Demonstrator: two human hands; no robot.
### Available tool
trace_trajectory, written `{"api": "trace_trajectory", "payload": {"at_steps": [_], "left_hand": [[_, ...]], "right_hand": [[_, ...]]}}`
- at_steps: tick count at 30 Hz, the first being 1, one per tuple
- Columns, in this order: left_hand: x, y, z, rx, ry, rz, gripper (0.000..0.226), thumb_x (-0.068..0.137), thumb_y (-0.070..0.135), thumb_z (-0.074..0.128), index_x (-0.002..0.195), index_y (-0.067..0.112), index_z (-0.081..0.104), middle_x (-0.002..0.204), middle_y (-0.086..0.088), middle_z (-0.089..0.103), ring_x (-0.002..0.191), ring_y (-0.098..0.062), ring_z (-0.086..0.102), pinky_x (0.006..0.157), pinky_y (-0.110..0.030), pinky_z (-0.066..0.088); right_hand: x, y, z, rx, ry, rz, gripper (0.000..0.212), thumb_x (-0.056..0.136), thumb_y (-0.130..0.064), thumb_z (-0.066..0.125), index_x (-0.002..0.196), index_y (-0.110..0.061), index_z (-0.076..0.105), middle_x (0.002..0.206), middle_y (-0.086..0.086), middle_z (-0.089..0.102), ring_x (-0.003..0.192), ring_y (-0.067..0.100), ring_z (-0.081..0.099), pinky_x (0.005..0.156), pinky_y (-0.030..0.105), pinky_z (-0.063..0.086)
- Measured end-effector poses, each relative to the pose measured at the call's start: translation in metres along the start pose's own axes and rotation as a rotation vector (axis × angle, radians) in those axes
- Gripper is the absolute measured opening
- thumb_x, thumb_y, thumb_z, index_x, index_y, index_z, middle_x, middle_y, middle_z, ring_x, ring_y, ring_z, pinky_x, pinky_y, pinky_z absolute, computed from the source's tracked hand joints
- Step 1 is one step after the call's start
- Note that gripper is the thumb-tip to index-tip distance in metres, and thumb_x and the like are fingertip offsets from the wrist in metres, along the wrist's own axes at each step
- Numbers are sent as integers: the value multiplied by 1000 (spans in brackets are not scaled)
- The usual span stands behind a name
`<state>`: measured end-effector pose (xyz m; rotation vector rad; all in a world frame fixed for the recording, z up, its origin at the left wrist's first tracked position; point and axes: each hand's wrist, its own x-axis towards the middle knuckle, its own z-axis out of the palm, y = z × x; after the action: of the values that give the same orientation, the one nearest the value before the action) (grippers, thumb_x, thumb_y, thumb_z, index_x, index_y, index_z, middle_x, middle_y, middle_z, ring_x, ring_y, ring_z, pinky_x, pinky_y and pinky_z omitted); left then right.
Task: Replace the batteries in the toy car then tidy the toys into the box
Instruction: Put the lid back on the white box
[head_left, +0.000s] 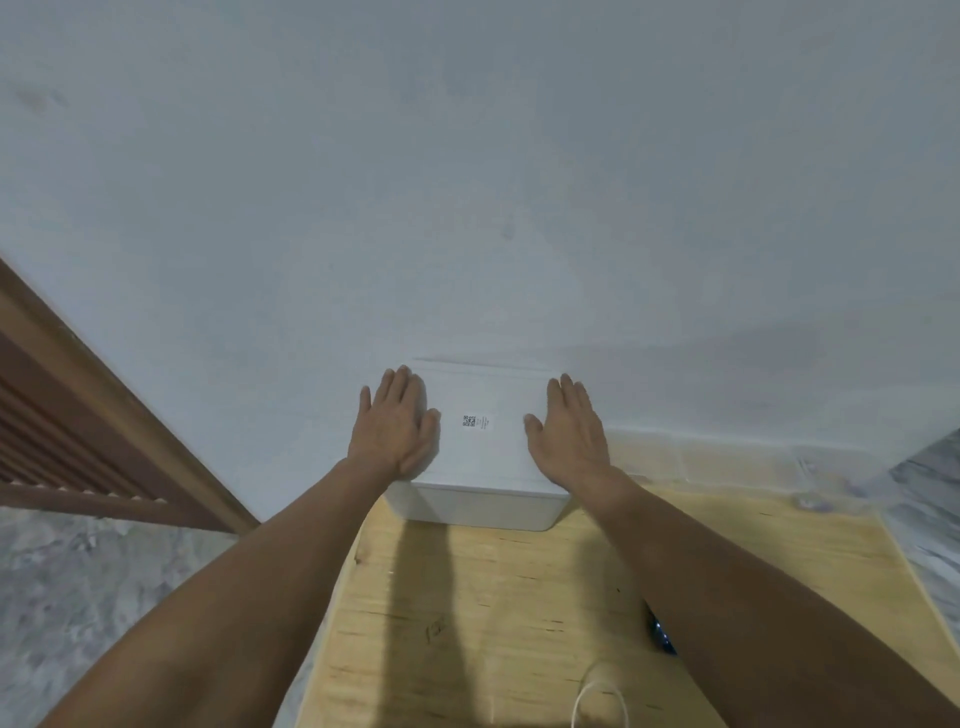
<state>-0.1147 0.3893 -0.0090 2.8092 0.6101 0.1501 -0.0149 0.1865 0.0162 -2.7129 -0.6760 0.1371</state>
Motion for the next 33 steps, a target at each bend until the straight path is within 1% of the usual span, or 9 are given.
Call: {"api": "trace_trajectory", "payload": {"at_steps": [1,3,9,15,18,20,24,27,33], "left_hand": [[1,0,1,-4,-25,11,54,95,39,27,139,7,30,157,-12,20,147,-28,12,117,-52,14],[3,2,2,-8,-51,32,61,97,43,24,145,7,22,161,-10,10,149,-25,2,120,-50,7],[-1,4,5,70,-72,24,74,97,54,14,153,6,9,163,-8,0,150,-20,-9,121,-45,1],[-2,7,2,127,-97,24,74,98,54,12,153,5,5,163,-10,-2,150,-21,-9,121,-47,1],[-1,9,1,195,-105,30,74,97,53,10,153,4,4,162,-11,-2,149,-24,-9,120,-50,-1],[-1,8,1,228,-110,38,75,97,53,8,153,3,3,162,-12,-3,149,-25,-9,119,-51,-3],[1,7,3,211,-123,45,76,97,53,9,153,2,0,162,-15,-6,149,-26,-11,120,-48,-3],[1,7,3,198,-97,53,76,97,53,13,152,0,5,161,-19,-1,149,-32,-7,121,-46,2],[4,5,4,198,-99,50,79,94,55,12,151,1,8,161,-19,1,149,-32,-5,121,-45,5]], "right_hand": [[1,0,4,-28,-18,-7,64,100,-38,38,151,-4,17,161,11,12,149,29,6,120,41,14],[2,0,11,-97,-20,-24,67,100,-45,32,151,-4,14,161,11,10,149,30,3,120,43,13],[0,6,20,-135,-3,-52,71,100,-50,26,152,-4,13,162,12,6,149,29,-1,120,44,14],[1,5,22,-196,-28,-32,73,99,-52,20,153,-5,6,163,10,1,149,28,-5,119,48,14],[3,4,21,-278,-39,-40,75,98,-53,15,153,-4,2,162,10,-3,149,28,-10,120,51,4],[3,4,21,-292,-48,-46,75,98,-53,14,153,-3,0,162,11,-5,149,27,-12,120,51,0],[5,5,21,-243,-76,-38,75,98,-52,15,153,-4,-3,162,10,-9,149,25,-13,121,49,7],[5,5,21,-204,-83,-40,76,99,-52,19,153,-3,-2,162,11,-8,149,25,-11,121,45,13],[8,5,21,-174,-80,-73,76,100,-50,24,152,1,1,162,16,-3,149,27,-9,122,41,7]]}}
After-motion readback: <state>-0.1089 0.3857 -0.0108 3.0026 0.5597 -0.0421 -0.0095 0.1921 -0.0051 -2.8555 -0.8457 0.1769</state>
